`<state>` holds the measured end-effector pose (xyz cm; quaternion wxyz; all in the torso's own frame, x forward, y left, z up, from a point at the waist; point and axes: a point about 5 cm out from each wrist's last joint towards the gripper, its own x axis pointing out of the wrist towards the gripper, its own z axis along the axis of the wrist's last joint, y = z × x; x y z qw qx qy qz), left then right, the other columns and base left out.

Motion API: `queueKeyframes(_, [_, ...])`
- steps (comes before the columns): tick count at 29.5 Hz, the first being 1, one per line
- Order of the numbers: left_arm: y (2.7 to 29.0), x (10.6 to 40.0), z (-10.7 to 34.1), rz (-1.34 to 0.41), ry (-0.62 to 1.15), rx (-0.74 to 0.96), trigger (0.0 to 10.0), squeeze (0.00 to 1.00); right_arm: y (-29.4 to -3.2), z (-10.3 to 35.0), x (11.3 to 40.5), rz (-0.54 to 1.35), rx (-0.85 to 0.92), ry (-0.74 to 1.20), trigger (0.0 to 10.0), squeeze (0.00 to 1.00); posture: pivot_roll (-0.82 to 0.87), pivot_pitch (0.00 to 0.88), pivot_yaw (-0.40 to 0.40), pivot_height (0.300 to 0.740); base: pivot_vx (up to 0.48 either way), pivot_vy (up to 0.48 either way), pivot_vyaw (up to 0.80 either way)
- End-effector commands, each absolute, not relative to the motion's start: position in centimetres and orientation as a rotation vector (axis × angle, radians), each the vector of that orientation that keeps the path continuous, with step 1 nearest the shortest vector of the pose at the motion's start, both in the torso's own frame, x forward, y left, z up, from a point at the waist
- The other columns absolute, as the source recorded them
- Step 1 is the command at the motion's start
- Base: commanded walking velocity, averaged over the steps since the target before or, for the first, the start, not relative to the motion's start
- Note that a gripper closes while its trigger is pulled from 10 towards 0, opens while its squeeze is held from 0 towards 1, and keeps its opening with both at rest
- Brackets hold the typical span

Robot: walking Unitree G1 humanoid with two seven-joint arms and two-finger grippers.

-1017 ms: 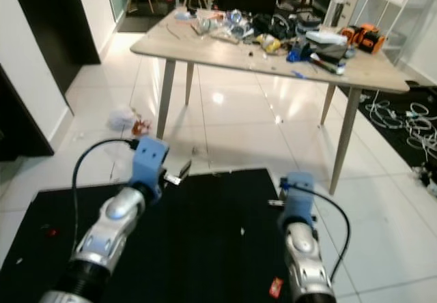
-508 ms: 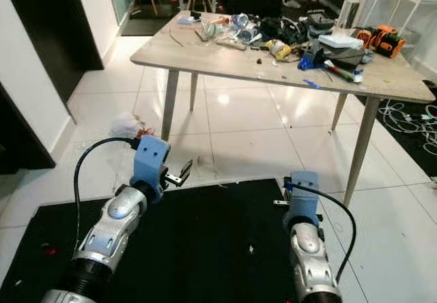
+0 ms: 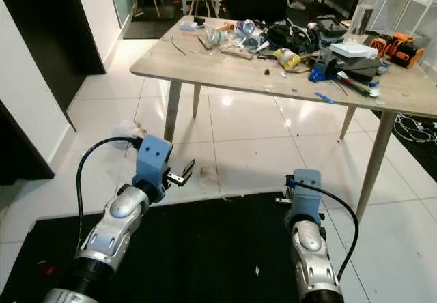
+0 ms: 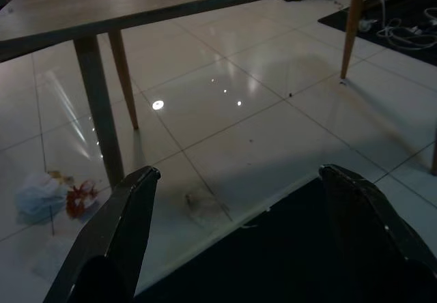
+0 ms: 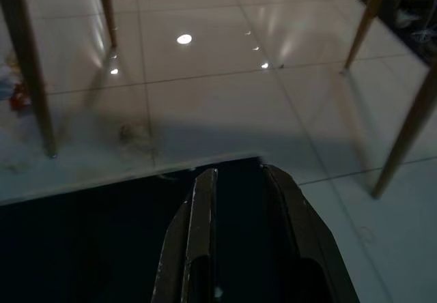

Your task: Picking trash to rubbish bin

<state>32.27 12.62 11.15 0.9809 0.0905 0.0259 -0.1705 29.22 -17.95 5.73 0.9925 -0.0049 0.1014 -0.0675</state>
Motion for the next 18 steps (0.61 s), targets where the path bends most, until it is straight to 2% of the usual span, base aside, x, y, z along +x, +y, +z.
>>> queueKeyframes(1, [12.47,32.17,10.87,-0.354,0.066,0.185,10.0,0.0,-18.42,5.42,28.96,-0.15,-0.008,0.221,10.0,0.0,-0.08,0.07,-0.01,0.74,0.368,0.0,0.0])
queueKeyframes(13, [12.39,32.14,10.86,-0.353,0.066,0.184,10.0,0.0,-18.63,5.47,28.96,-0.157,0.002,0.224,10.0,0.0,-0.09,0.072,-0.01,0.74,0.367,0.0,0.0])
queueKeyframes(18, [12.43,32.14,10.9,-0.352,0.065,0.185,10.0,0.0,-18.6,5.6,29.0,-0.152,0.002,0.216,10.0,0.0,-0.09,0.073,-0.01,0.74,0.368,0.0,-0.53])
